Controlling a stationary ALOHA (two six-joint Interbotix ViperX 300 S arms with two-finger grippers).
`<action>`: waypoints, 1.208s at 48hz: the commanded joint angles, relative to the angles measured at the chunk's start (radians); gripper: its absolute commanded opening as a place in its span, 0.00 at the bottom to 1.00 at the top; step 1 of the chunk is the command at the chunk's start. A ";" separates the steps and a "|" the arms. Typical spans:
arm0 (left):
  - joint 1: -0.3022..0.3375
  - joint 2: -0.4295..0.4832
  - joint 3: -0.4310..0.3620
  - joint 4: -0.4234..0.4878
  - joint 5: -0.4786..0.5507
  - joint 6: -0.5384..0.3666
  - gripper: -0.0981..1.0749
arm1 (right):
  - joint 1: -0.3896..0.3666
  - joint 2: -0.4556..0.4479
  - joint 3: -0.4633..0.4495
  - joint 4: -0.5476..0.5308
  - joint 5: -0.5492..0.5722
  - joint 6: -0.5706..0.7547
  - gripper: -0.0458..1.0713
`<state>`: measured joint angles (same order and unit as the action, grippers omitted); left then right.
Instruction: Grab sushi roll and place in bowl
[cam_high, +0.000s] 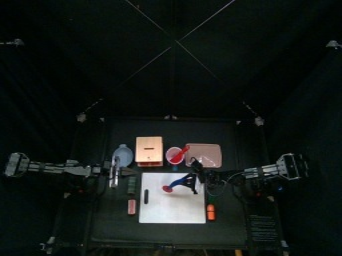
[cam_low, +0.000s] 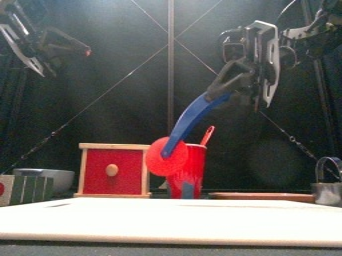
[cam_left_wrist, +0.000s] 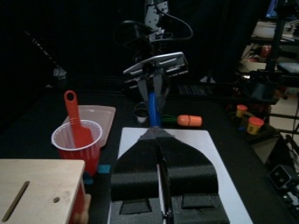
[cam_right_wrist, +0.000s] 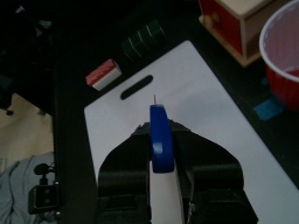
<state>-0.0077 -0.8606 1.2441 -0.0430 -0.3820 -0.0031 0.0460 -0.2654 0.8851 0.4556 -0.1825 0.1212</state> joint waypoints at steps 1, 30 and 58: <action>-0.002 0.005 -0.014 -0.002 -0.011 0.002 0.10 | 0.005 0.002 -0.023 0.003 -0.012 0.000 0.39; 0.000 0.005 -0.005 -0.020 -0.011 0.000 0.10 | 0.003 0.028 0.003 0.018 0.011 -0.003 0.83; -0.002 0.005 -0.006 -0.043 -0.012 0.000 0.10 | -0.015 0.006 -0.023 -0.160 0.051 -0.002 0.95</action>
<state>-0.0077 -0.8606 1.2548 -0.0844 -0.3835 -0.0031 0.0399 -0.2286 0.8897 0.3129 -0.1335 0.1197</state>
